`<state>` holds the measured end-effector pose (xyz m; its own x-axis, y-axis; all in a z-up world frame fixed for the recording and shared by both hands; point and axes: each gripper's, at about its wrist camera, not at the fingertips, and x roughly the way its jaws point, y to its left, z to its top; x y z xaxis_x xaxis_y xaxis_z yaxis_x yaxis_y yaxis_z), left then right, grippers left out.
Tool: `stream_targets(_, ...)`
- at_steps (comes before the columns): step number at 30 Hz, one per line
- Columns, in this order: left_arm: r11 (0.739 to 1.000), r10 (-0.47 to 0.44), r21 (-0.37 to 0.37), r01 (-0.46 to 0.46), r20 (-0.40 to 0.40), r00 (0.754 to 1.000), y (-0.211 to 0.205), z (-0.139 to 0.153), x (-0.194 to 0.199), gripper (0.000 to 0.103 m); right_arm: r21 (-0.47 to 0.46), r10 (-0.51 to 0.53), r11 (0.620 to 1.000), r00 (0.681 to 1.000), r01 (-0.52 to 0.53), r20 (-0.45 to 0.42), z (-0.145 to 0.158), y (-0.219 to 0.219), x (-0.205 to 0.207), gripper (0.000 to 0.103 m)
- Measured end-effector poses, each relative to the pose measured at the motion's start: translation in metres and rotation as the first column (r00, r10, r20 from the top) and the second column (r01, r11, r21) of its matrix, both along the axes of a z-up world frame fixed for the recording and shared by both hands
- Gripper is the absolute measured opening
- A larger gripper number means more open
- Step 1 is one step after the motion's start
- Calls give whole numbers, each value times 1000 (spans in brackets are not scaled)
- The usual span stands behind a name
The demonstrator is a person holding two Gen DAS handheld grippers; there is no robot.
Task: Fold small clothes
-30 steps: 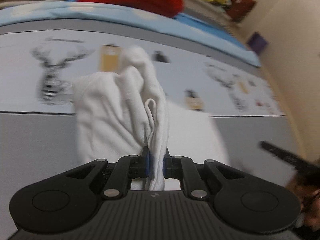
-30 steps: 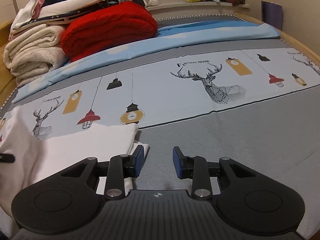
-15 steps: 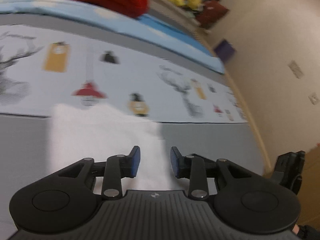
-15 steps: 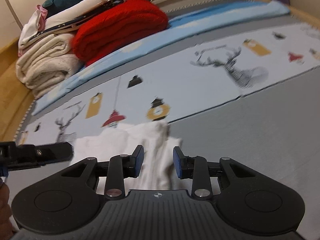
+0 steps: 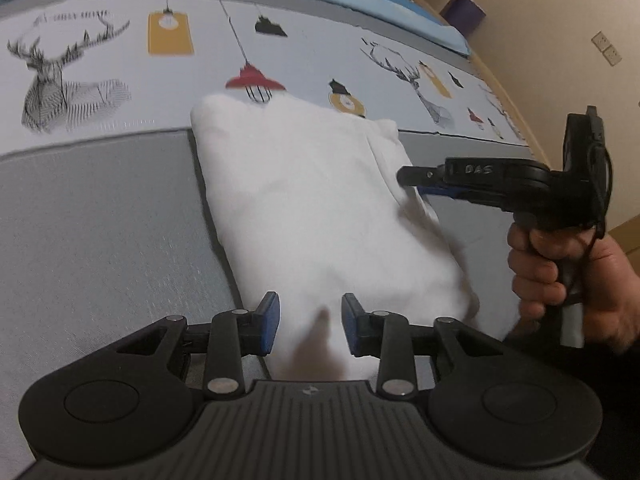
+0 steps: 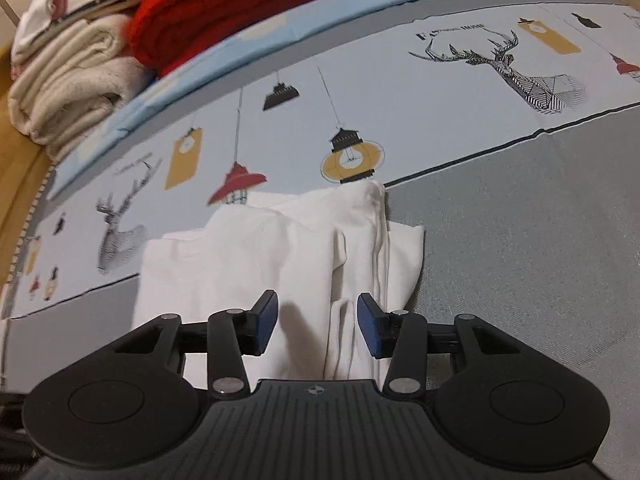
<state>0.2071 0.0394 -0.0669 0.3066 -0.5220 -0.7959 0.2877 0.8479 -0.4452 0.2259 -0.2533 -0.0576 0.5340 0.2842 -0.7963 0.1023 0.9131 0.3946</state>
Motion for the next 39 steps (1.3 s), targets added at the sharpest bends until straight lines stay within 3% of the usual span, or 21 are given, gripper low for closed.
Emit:
stream_targets(2,1000,5,-3,-5,4,1000,1,0,0,42,-31,1,1000,1000,-1,-1,-3,3,1,6)
stream_targets(5,1000,3,4,-3,-5,1000,-3,-4,6,42,-35,-18,999,997,20,81,7,-2,-5,2)
stream_targets(7,1000,-17,15,17,-14,1000,-11,-7,8,46,18,-85,996,979,83,188,24,-19,-15,2)
stream_targets(8,999,-30,19,31,-23,999,-16,-10,9,46,19,-114,993,973,113,199,26,-27,-17,2)
stream_targets(13,987,-67,140,79,-85,994,-31,-29,8,47,-53,-209,976,978,210,22,-1,-55,-10,1)
stream_targets(16,990,-55,124,66,-88,995,-26,-29,12,48,20,-204,979,979,204,28,0,-61,-16,4)
stream_targets(20,994,-38,101,45,-74,997,-18,-27,16,49,106,-66,993,996,60,59,12,-56,-27,43)
stream_targets(21,994,-36,101,44,-74,997,-18,-28,17,50,126,-12,992,999,8,36,12,-53,-28,46)
stream_targets(23,994,-37,104,45,-69,997,-18,-27,17,50,148,104,984,995,-101,-13,7,-47,-31,45)
stream_targets(26,995,-20,95,25,-53,998,-20,-21,14,50,83,255,965,966,-251,-45,2,-33,-43,42)
stream_targets(28,998,5,67,-2,-46,999,-19,-17,14,51,54,338,941,940,-335,-49,1,-28,-52,4)
stream_targets(31,999,17,34,-15,-41,999,-21,-12,13,54,84,342,936,939,-343,28,14,-40,-63,3)
stream_targets(34,997,-22,70,26,-52,998,-31,-16,12,54,156,276,945,957,-287,88,23,-65,-69,3)
stream_targets(37,974,-101,196,114,-76,992,-49,-28,7,56,113,323,941,946,-319,-23,6,-63,-71,3)
stream_targets(39,951,-157,259,170,-69,985,-58,-30,2,56,2,366,929,919,-370,-149,-13,-50,-70,8)
